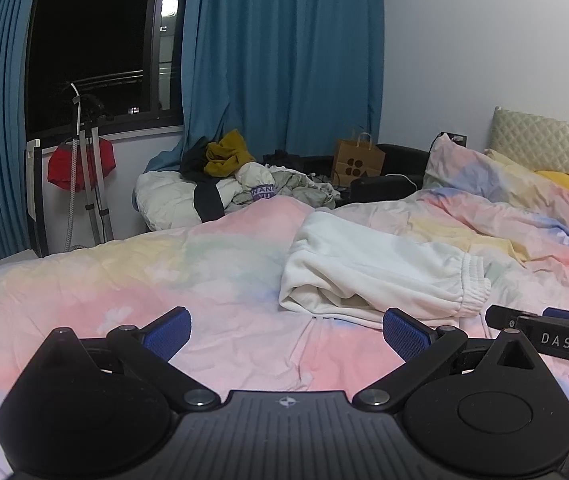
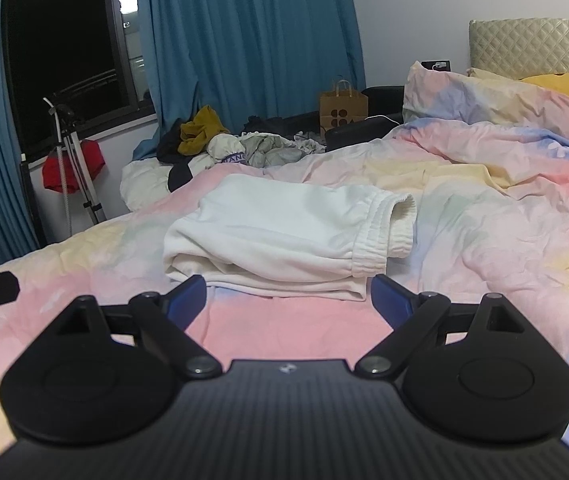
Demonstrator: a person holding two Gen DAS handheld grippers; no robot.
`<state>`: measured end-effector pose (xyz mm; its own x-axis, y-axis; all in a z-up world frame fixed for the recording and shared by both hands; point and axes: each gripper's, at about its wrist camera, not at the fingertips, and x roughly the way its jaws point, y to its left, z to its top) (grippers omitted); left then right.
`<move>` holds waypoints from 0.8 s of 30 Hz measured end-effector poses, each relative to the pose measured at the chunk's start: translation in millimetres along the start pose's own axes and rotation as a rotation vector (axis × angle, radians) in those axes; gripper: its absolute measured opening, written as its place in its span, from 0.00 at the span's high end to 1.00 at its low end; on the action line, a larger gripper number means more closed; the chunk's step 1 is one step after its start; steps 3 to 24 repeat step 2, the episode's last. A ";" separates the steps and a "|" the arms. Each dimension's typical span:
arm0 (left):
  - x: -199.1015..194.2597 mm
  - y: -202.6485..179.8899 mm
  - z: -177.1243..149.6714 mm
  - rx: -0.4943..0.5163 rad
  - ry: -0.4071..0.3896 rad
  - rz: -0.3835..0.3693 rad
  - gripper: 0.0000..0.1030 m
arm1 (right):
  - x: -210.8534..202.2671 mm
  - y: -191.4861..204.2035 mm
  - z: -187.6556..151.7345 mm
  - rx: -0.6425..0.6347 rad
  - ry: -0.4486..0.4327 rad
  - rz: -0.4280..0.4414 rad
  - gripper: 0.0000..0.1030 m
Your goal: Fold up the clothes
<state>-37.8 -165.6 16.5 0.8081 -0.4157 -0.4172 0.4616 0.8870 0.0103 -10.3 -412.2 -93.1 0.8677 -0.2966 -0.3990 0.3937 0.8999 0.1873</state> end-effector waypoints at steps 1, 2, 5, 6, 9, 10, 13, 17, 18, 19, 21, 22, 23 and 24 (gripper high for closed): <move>-0.2 0.7 0.1 -0.004 -0.001 0.000 0.00 | -0.2 0.5 -0.5 -0.001 0.000 0.000 0.12; -0.3 1.4 0.4 -0.007 -0.001 0.000 0.00 | -0.4 0.7 -0.5 -0.002 0.000 -0.001 0.12; -0.3 1.4 0.4 -0.007 -0.001 0.000 0.00 | -0.4 0.7 -0.5 -0.002 0.000 -0.001 0.12; -0.3 1.4 0.4 -0.007 -0.001 0.000 0.00 | -0.4 0.7 -0.5 -0.002 0.000 -0.001 0.12; -0.3 1.4 0.4 -0.007 -0.001 0.000 0.00 | -0.4 0.7 -0.5 -0.002 0.000 -0.001 0.12; -0.3 1.4 0.4 -0.007 -0.001 0.000 0.00 | -0.4 0.7 -0.5 -0.002 0.000 -0.001 0.12; -0.3 1.4 0.4 -0.007 -0.001 0.000 0.00 | -0.4 0.7 -0.5 -0.002 0.000 -0.001 0.12; -0.3 1.4 0.4 -0.007 -0.001 0.000 0.00 | -0.4 0.7 -0.5 -0.002 0.000 -0.001 0.12; -0.3 1.4 0.4 -0.007 -0.001 0.000 0.00 | -0.4 0.7 -0.5 -0.002 0.000 -0.001 0.12; -0.3 1.4 0.4 -0.007 -0.001 0.000 0.00 | -0.4 0.7 -0.5 -0.002 0.000 -0.001 0.12; -0.3 1.4 0.4 -0.007 -0.001 0.000 0.00 | -0.4 0.7 -0.5 -0.002 0.000 -0.001 0.12; -0.3 1.4 0.4 -0.007 -0.001 0.000 0.00 | -0.4 0.7 -0.5 -0.002 0.000 -0.001 0.12; -0.3 1.4 0.4 -0.007 -0.001 0.000 0.00 | -0.4 0.7 -0.5 -0.002 0.000 -0.001 0.12; -0.3 1.4 0.4 -0.007 -0.001 0.000 0.00 | -0.4 0.7 -0.5 -0.002 0.000 -0.001 0.12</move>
